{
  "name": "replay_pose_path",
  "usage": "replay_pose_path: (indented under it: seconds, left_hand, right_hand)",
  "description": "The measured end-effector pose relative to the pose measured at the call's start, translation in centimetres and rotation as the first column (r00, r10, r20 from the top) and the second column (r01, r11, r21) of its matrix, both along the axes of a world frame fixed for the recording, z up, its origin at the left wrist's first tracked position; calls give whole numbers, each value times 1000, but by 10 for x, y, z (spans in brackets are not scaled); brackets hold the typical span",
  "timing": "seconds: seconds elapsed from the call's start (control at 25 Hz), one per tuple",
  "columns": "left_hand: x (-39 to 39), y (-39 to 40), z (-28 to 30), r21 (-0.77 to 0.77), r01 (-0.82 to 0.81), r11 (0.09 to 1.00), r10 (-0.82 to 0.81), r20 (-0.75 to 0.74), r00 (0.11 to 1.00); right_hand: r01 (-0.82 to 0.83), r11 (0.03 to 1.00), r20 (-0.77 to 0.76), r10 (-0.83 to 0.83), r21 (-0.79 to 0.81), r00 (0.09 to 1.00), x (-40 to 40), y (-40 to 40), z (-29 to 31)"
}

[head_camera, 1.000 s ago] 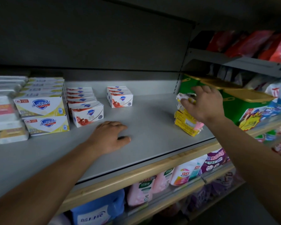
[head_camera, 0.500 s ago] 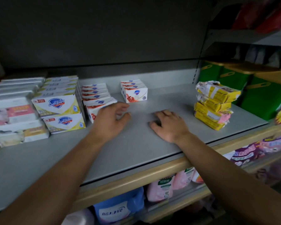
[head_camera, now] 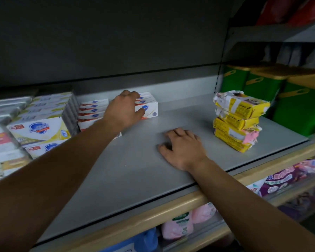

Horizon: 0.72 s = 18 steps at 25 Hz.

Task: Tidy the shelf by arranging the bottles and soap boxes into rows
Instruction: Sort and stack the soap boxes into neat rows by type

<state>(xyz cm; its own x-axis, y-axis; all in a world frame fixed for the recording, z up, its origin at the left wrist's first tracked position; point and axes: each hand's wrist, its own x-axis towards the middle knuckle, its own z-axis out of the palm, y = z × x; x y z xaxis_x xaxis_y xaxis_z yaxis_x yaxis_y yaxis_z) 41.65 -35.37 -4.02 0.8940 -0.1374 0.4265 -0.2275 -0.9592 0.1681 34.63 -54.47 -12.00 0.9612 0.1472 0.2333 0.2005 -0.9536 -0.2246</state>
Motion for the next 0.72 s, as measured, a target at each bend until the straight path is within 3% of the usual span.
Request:
replay_pose_path:
  seconds: [0.12, 0.24, 0.4, 0.72]
  left_hand:
    - [26, -7, -9, 194, -43, 980, 74, -151, 986]
    - [39, -14, -19, 299, -106, 949, 149, -126, 981]
    - [45, -20, -15, 329, -173, 928, 197, -42, 979]
    - [50, -18, -15, 321, -214, 922, 255, -88, 963]
  right_hand:
    - [-3, 1000, 4, 2, 18, 1000, 0, 0, -2]
    - [4, 1000, 14, -4, 29, 1000, 0, 0, -2]
    - [1, 1000, 8, -2, 30, 1000, 0, 0, -2]
    - [2, 1000, 1, -2, 27, 1000, -1, -1, -2]
